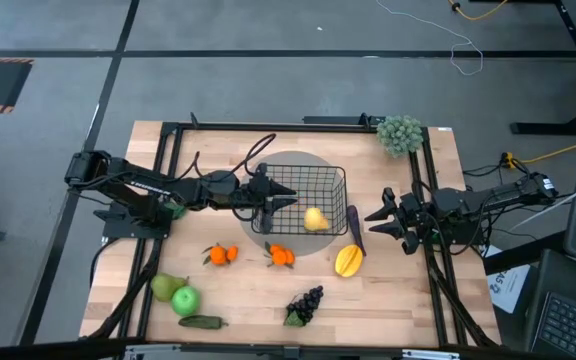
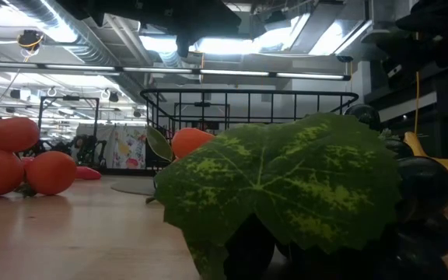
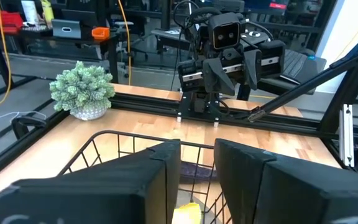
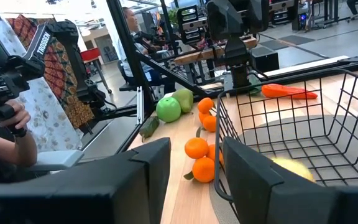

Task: Build produce basket
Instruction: Put the orange carrot into the wire basket

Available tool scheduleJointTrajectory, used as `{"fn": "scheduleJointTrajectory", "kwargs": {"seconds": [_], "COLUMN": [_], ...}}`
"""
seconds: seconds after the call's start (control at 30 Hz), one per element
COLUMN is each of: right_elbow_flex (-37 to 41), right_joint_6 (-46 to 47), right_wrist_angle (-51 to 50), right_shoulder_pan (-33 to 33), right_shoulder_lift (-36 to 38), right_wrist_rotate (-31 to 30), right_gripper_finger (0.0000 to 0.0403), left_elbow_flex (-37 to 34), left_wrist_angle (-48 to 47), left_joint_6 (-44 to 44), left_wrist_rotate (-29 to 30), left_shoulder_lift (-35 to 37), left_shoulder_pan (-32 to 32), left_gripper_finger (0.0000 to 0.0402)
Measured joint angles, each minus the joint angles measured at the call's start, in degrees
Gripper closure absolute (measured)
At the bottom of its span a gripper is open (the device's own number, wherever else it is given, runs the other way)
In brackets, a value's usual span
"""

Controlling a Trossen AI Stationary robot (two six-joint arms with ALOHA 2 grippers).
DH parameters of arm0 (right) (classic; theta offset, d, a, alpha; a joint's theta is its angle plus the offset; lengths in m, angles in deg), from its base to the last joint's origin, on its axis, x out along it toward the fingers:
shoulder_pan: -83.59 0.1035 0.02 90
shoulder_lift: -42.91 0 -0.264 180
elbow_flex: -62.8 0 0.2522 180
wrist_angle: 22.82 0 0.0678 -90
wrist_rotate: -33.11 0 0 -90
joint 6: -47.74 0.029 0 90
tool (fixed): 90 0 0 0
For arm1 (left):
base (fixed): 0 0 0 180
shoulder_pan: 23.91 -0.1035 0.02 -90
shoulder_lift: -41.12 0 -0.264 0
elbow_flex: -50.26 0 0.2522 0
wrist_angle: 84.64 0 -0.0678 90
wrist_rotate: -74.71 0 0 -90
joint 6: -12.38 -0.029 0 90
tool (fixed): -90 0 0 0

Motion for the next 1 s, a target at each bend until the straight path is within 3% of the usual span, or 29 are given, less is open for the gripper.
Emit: {"fn": "scheduleJointTrajectory", "kwargs": {"seconds": [0.23,0.4,0.7,0.87,1.0], "right_elbow_flex": [-0.01,-0.02,-0.02,-0.02,-0.04], "right_joint_6": [1.63,3.11,3.08,3.03,3.02], "right_wrist_angle": [0.1,0.48,0.48,0.48,0.46], "right_shoulder_pan": [0.02,0.0,0.02,0.02,0.0], "right_shoulder_lift": [-0.02,0.0,0.0,-0.02,-0.02], "right_wrist_rotate": [0.05,0.05,0.02,0.0,0.0], "right_gripper_finger": [0.0263,0.0263,0.0263,0.0263,0.0263], "left_elbow_flex": [0.02,0.11,0.11,0.08,0.0], "left_wrist_angle": [-4.35,-16.01,-40.2,-56.94,-69.98], "left_joint_6": [0.16,0.21,1.43,2.1,13.16], "left_wrist_rotate": [-1.52,-4.93,-4.44,4.4,15.74], "left_shoulder_lift": [1.99,8.52,19.03,22.34,22.63], "left_shoulder_pan": [0.51,1.73,5.49,6.43,6.46], "left_gripper_finger": [0.0313,0.0313,0.0321,0.0321,0.0321]}}
